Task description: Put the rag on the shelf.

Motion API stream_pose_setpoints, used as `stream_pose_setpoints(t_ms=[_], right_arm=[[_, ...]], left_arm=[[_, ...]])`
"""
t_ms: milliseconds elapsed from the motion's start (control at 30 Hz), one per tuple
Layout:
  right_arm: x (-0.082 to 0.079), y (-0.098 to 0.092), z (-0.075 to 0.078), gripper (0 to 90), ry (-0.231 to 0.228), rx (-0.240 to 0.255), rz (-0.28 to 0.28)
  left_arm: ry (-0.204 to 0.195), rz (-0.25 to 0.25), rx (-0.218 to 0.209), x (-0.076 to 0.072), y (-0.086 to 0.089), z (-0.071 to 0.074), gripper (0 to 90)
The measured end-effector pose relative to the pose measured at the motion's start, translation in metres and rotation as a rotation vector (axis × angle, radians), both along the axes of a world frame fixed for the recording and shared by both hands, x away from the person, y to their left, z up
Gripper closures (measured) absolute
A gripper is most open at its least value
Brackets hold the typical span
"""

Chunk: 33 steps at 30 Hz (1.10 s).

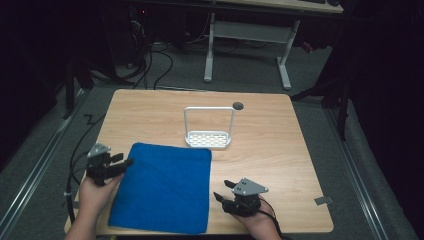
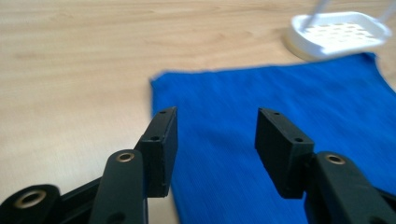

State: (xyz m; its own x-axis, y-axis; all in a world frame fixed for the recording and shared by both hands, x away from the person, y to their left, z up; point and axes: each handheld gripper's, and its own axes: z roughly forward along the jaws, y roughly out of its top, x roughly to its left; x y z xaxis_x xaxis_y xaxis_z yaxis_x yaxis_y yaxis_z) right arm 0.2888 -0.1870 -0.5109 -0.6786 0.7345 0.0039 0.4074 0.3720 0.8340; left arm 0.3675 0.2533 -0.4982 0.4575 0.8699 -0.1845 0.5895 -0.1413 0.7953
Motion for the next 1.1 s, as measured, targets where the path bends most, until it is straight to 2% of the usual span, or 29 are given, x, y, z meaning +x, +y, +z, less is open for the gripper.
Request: stream_pose_setpoints(t_ms=[67,100,133,167,200,233,367,433,533,633,800,967,1067,1100], right_arm=[[0.006,-0.005,-0.002,44.8,0.002,-0.001,-0.032],[0.008,-0.007,-0.003,45.0,0.006,0.008,-0.048],[0.010,-0.010,-0.003,45.8,0.015,0.025,-0.069],[0.011,-0.012,-0.003,46.7,0.019,0.032,-0.083],[0.011,-0.012,-0.003,46.7,0.019,0.032,-0.083],[0.011,-0.015,-0.003,49.1,0.015,0.032,-0.109],[0.013,-0.016,-0.003,51.6,0.009,0.029,-0.139],[0.013,-0.016,-0.004,51.5,0.009,0.030,-0.139],[0.016,-0.015,-0.007,51.3,0.016,0.027,-0.136],[0.016,-0.015,-0.008,51.6,0.023,0.031,-0.128],[0.018,-0.012,-0.009,53.6,0.025,0.033,-0.108],[0.018,-0.006,-0.008,57.9,0.011,0.025,-0.069],[0.018,0.000,-0.007,61.8,0.003,0.016,-0.052],[0.019,0.007,-0.005,66.4,-0.012,0.013,-0.038]], left_arm=[[-0.002,-0.018,0.033,-0.010,-0.002,-0.001,48.9],[-0.002,-0.018,0.033,-0.010,-0.002,-0.001,48.0],[-0.031,-0.024,0.011,-0.016,-0.004,0.003,47.0],[-0.031,-0.024,0.011,-0.016,-0.004,0.003,47.0],[-0.042,-0.034,-0.012,-0.017,-0.004,0.002,47.0],[-0.051,-0.031,0.014,-0.018,-0.006,-0.002,46.9],[-0.047,-0.046,0.049,-0.015,-0.009,-0.010,45.4],[-0.050,-0.044,0.058,-0.015,-0.008,-0.011,45.5],[-0.056,-0.045,0.019,-0.015,-0.005,-0.012,45.5],[-0.051,-0.044,0.011,-0.014,-0.004,-0.016,46.2],[-0.055,-0.046,0.032,-0.014,-0.003,-0.018,48.1],[-0.068,-0.048,0.022,-0.014,-0.001,-0.018,49.6],[-0.070,-0.045,0.043,-0.016,-0.002,-0.016,49.9],[-0.063,-0.040,0.047,-0.018,-0.002,-0.014,50.7]])
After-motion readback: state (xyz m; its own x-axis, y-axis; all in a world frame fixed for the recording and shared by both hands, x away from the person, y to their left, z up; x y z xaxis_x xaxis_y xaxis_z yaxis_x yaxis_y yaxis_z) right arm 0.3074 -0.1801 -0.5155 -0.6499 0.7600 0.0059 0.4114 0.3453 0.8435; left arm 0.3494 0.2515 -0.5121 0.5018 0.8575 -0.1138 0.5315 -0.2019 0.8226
